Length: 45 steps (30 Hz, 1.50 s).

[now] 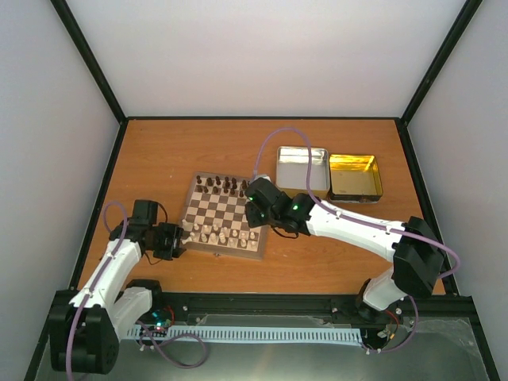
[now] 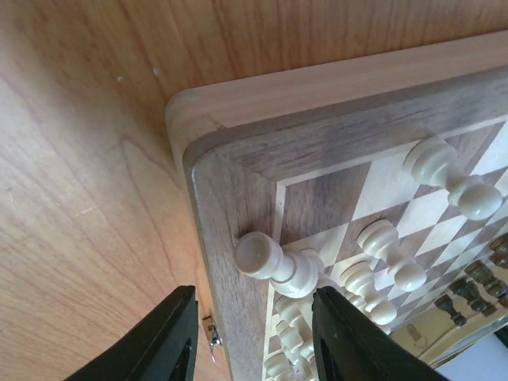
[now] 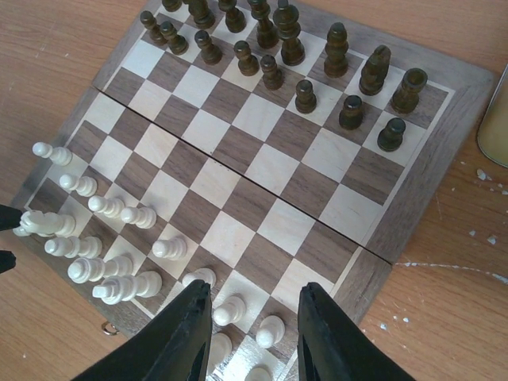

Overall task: Set up the chess pieces on the board
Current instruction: Pick up the chess piece from the chessboard.

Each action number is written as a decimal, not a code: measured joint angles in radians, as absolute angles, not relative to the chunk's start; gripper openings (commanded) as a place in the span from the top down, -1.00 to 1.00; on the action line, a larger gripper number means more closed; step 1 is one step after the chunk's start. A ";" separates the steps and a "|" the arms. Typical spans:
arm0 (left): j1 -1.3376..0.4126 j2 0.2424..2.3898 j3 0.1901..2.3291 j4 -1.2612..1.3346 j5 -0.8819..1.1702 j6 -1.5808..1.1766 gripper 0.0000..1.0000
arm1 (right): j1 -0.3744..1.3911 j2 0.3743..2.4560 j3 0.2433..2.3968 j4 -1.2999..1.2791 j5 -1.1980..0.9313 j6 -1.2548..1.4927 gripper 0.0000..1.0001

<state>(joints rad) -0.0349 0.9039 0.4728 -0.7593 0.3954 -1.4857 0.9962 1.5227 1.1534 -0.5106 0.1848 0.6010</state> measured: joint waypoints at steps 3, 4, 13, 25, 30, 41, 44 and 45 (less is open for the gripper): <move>-0.035 0.936 0.492 -0.763 0.391 -1.512 0.18 | 0.992 1.520 1.140 -0.504 0.185 0.601 0.38; -0.035 0.947 0.503 -0.766 0.387 -1.519 0.18 | 0.992 1.519 1.138 -0.504 0.185 0.602 0.38; -0.035 1.074 0.582 -0.781 0.356 -1.543 0.21 | 0.985 1.502 1.126 -0.496 0.193 0.604 0.38; -0.035 1.147 0.583 -0.782 0.387 -1.542 0.30 | 0.980 1.494 1.108 -0.495 0.203 0.609 0.38; -0.035 1.160 0.588 -0.776 0.392 -1.542 0.31 | 0.979 1.490 1.100 -0.493 0.206 0.612 0.38; -0.035 1.184 0.599 -0.775 0.386 -1.536 0.61 | 0.976 1.466 1.079 -0.477 0.215 0.619 0.39; -0.035 1.184 0.599 -0.777 0.378 -1.535 0.72 | 0.976 1.461 1.074 -0.476 0.220 0.619 0.39; -0.035 1.184 0.599 -0.778 0.374 -1.535 0.74 | 0.976 1.460 1.074 -0.475 0.222 0.619 0.39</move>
